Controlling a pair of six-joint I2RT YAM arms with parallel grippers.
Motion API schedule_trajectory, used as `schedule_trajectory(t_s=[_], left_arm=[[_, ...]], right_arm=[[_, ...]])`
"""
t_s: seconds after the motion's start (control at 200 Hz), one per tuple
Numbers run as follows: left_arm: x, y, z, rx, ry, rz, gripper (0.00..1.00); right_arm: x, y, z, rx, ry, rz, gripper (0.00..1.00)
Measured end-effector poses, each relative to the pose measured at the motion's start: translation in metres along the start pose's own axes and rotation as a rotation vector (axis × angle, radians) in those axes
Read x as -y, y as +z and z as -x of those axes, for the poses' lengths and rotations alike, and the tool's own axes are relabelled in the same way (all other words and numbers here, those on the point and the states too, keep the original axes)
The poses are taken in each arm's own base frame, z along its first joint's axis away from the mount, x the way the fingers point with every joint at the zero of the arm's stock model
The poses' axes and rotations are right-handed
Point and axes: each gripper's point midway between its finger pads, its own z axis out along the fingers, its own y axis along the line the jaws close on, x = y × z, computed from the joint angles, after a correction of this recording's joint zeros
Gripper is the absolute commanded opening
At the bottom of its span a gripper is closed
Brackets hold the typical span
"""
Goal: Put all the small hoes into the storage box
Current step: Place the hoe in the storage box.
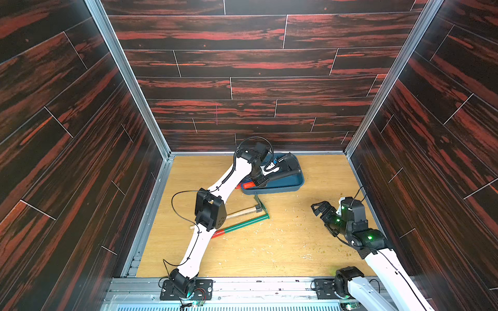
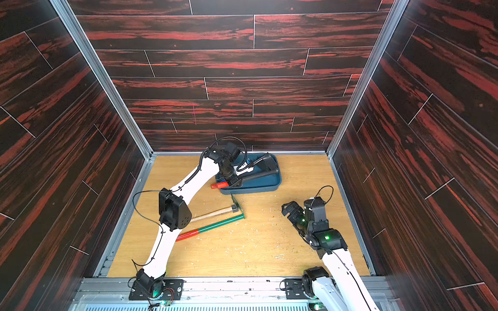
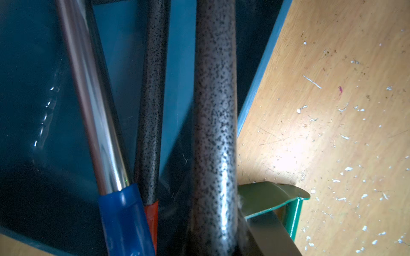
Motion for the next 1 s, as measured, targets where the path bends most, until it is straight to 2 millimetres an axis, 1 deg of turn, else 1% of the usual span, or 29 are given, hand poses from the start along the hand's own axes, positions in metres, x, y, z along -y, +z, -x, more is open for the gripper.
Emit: schedule_trajectory(t_s=[0.261, 1.002], left_arm=[[-0.003, 0.01, -0.003, -0.013, 0.005, 0.003, 0.0], [-0.005, 0.01, -0.001, -0.017, 0.034, 0.03, 0.0]], right_arm=[[-0.001, 0.002, -0.001, -0.009, 0.0, 0.004, 0.96], [-0.005, 0.006, -0.001, -0.021, 0.003, 0.018, 0.95]])
